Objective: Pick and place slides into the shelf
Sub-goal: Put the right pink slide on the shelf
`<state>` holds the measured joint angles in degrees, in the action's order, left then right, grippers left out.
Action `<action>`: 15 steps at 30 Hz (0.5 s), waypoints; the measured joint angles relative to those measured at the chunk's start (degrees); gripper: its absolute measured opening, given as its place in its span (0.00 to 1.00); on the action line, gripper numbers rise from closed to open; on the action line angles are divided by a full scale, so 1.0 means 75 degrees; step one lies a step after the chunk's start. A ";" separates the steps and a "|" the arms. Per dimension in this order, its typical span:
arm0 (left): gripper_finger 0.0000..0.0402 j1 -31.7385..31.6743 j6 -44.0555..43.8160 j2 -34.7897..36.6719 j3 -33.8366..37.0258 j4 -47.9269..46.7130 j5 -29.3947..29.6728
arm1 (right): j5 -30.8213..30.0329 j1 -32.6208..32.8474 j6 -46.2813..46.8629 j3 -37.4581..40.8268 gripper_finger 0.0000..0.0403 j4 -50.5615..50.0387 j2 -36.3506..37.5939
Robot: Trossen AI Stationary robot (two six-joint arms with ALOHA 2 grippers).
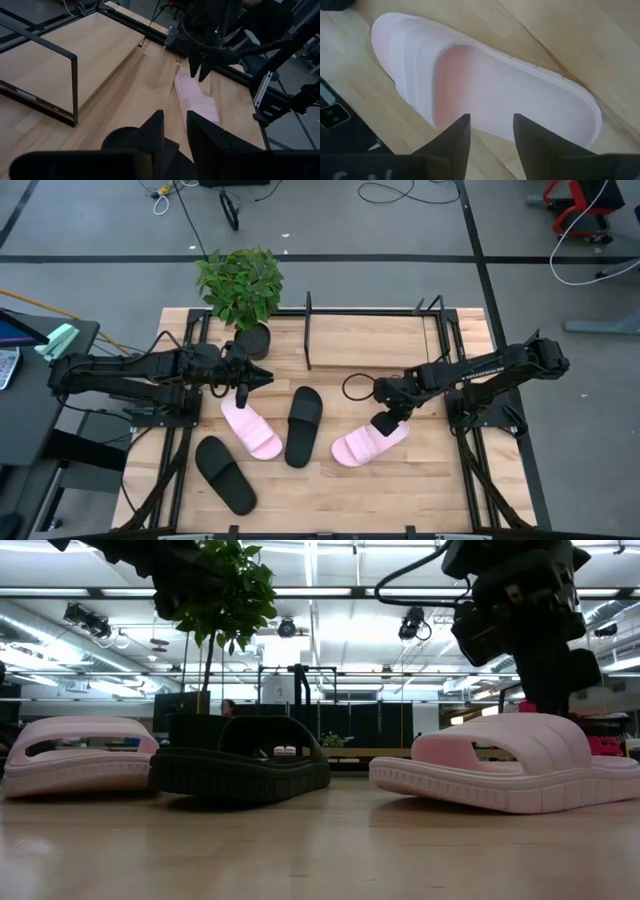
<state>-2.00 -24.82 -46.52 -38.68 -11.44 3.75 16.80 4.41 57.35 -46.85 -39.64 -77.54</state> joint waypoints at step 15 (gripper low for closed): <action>0.21 0.0000 -0.0006 0.0000 0.0000 0.0000 0.0000 | -0.1054 0.0102 0.0005 0.0000 0.39 -0.1443 0.0000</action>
<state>-2.00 -24.86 -46.52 -38.68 -11.44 3.75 8.89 5.17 57.39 -46.85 -50.47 -77.54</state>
